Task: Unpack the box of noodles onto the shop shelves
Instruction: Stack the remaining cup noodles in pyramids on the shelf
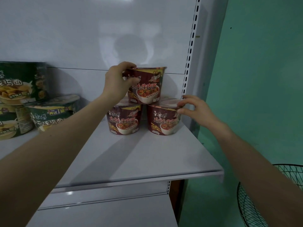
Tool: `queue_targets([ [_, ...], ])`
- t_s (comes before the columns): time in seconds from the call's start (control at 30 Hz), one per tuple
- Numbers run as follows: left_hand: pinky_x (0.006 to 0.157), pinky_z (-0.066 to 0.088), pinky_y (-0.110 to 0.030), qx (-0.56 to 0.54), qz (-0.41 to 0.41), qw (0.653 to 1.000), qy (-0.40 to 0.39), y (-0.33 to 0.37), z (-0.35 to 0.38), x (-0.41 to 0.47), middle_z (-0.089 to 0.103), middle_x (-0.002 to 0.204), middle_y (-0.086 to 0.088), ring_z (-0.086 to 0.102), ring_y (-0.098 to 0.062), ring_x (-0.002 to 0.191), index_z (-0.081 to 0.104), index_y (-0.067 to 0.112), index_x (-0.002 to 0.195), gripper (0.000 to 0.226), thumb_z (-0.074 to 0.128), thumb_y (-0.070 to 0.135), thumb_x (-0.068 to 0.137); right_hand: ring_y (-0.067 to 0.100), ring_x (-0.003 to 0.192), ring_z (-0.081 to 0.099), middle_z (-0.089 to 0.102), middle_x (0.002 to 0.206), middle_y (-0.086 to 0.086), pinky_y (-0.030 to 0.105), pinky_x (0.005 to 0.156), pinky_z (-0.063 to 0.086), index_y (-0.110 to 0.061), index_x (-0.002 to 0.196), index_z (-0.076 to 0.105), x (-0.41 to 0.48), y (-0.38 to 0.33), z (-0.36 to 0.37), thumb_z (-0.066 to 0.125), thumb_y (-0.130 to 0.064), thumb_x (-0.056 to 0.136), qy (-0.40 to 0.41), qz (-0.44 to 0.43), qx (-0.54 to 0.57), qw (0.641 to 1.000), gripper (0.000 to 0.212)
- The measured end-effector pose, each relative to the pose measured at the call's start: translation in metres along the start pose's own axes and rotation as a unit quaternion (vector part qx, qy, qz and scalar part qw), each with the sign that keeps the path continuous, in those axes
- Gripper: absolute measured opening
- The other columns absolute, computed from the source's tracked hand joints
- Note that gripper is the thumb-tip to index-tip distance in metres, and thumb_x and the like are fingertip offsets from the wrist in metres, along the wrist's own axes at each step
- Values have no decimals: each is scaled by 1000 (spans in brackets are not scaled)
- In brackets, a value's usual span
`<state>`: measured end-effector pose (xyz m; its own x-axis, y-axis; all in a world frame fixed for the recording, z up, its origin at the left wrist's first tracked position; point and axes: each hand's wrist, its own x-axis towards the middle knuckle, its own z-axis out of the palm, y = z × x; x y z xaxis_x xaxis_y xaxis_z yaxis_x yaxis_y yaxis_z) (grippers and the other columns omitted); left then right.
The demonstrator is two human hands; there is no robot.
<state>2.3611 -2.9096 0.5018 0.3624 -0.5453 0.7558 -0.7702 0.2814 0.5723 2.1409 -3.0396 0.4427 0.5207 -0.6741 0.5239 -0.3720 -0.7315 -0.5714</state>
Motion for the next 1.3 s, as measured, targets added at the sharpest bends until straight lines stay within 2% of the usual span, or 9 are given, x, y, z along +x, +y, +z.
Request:
queue_targets([
  [0.1,95,46,-32,8,-2,1000,2,1,0,-1,60,115,-11,52,-14,100,59,8,118,40,70,10,79,13,99,50,58,105,1,-4,63,33,-16,97,59,-2,-1,6,70,-19,80,-7,7,25,1000,20],
  [0.23,96,46,-35,9,-4,1000,4,2,0,-2,59,115,-10,54,-20,106,59,8,118,41,70,10,79,11,104,50,56,110,-3,13,78,40,-17,116,55,-4,2,10,70,-24,79,-30,26,52,998,41],
  [0.33,96,46,-34,6,-7,1000,5,3,0,-2,57,111,-5,52,-15,102,59,8,118,41,70,11,79,9,97,49,54,105,-6,24,85,40,-12,115,57,-4,-2,14,74,-25,76,6,40,59,997,44],
  [0.43,96,46,-35,2,-8,1000,5,3,1,-2,58,116,-9,52,-16,103,58,8,119,41,70,11,79,15,105,50,52,113,-3,29,89,43,-12,117,55,-2,-2,19,75,-28,74,16,49,67,996,50],
  [0.57,94,47,-32,4,-8,1000,4,3,2,-2,54,106,-1,49,-12,99,58,9,119,41,70,11,80,21,126,44,44,138,7,30,99,39,-8,136,37,-2,5,20,73,-20,76,0,99,154,983,71],
  [0.77,91,43,-25,25,8,1000,3,3,4,-1,52,105,3,48,-10,99,57,9,121,42,68,12,81,20,124,43,43,138,8,30,92,42,-8,138,31,5,3,27,72,-20,78,-2,118,170,978,74],
  [0.93,94,44,-29,27,1,1000,3,2,4,-1,56,118,-10,53,-19,108,58,12,120,42,70,14,80,24,129,41,36,145,10,38,102,40,-13,144,19,4,8,29,74,-18,76,-43,140,216,965,88],
  [1.1,93,45,-29,18,-2,1000,12,4,4,-2,56,115,-6,48,-10,100,57,10,121,42,69,13,80,26,126,46,43,139,7,43,103,42,-17,136,33,1,8,34,78,-18,69,-41,126,231,964,80],
  [1.3,90,44,-26,24,1,1000,9,6,4,-2,51,107,3,48,-10,97,57,10,121,42,69,14,81,16,113,48,43,139,7,30,89,44,-14,138,30,-5,6,29,75,-16,74,-23,117,219,968,78],
])
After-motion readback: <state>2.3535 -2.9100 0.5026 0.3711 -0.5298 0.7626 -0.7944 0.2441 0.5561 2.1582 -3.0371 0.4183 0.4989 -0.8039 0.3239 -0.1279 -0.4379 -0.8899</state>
